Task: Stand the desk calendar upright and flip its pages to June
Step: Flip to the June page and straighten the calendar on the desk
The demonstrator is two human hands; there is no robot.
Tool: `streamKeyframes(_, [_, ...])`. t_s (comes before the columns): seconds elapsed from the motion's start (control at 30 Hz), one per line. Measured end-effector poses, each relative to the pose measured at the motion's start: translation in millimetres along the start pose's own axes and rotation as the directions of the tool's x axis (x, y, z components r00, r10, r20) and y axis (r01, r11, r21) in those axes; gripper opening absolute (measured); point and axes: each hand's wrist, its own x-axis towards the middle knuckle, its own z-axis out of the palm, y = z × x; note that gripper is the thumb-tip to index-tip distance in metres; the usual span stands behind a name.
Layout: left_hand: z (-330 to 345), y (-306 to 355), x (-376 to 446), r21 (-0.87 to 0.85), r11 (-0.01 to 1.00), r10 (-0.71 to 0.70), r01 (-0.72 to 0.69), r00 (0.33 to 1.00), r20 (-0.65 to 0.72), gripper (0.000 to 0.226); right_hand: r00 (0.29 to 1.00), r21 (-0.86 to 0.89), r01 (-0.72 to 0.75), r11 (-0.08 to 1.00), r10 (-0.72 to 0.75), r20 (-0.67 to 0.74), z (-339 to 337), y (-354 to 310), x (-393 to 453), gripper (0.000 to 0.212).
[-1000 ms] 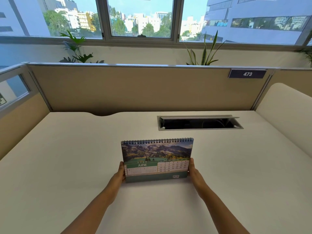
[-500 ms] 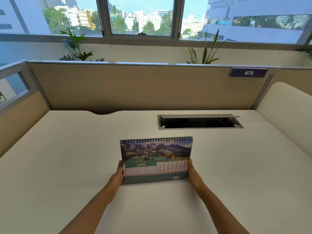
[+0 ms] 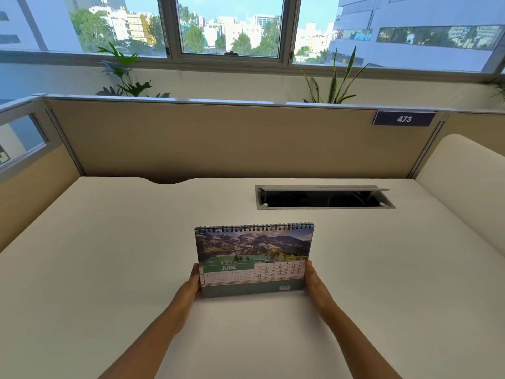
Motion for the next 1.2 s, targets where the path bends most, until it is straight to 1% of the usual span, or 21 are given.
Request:
streamKeyframes(0.07, [-4,-11,-1,-0.003,1.000,0.025,-0.025,0.999,-0.043,0.053,0.995,0.025,0.056,0.998,-0.054,-0.084,0,8,-6,0.048])
streamKeyframes(0.13, [-8,-23,-5,-0.027,0.995,0.098,-0.101,0.991,-0.087,0.054,0.975,0.040,0.107,0.993,-0.097,-0.202,1,17,-16,0.046])
streamKeyframes(0.2, [-12,-31,-9,-0.044,0.984,0.169,-0.174,0.980,-0.108,0.054,0.954,-0.001,0.143,0.990,-0.138,-0.268,2,22,-26,0.045])
streamKeyframes(0.3, [-16,-35,-14,-0.035,0.972,0.228,-0.232,0.969,-0.101,0.052,0.960,-0.123,0.142,0.982,-0.167,-0.224,0,27,-37,0.046])
streamKeyframes(0.4, [-16,-34,-17,-0.030,0.967,0.250,-0.254,0.964,-0.092,0.047,0.964,-0.214,0.140,0.967,-0.182,-0.193,0,28,-43,0.047])
streamKeyframes(0.5, [-14,-33,-18,-0.025,0.970,0.239,-0.242,0.966,-0.097,0.044,0.965,-0.248,0.135,0.959,-0.184,-0.186,1,23,-47,0.055])
streamKeyframes(0.7, [-6,-26,-23,0.026,0.978,0.207,-0.205,0.971,-0.120,0.043,0.968,-0.408,0.147,0.901,-0.216,-0.128,4,23,-48,0.046])
streamKeyframes(0.8, [-4,-24,-23,0.043,0.981,0.194,-0.190,0.975,-0.112,0.044,0.967,-0.434,0.156,0.887,-0.227,-0.117,4,21,-48,0.046])
streamKeyframes(1.07, [-6,-21,-24,0.087,0.984,0.164,-0.158,0.984,-0.070,0.046,0.981,-0.451,0.098,0.887,-0.163,-0.108,5,20,-49,0.049])
streamKeyframes(1.2, [-7,-21,-27,0.084,0.977,0.204,-0.196,0.974,-0.099,0.045,0.981,-0.379,0.101,0.920,-0.156,-0.118,4,15,-54,0.051])
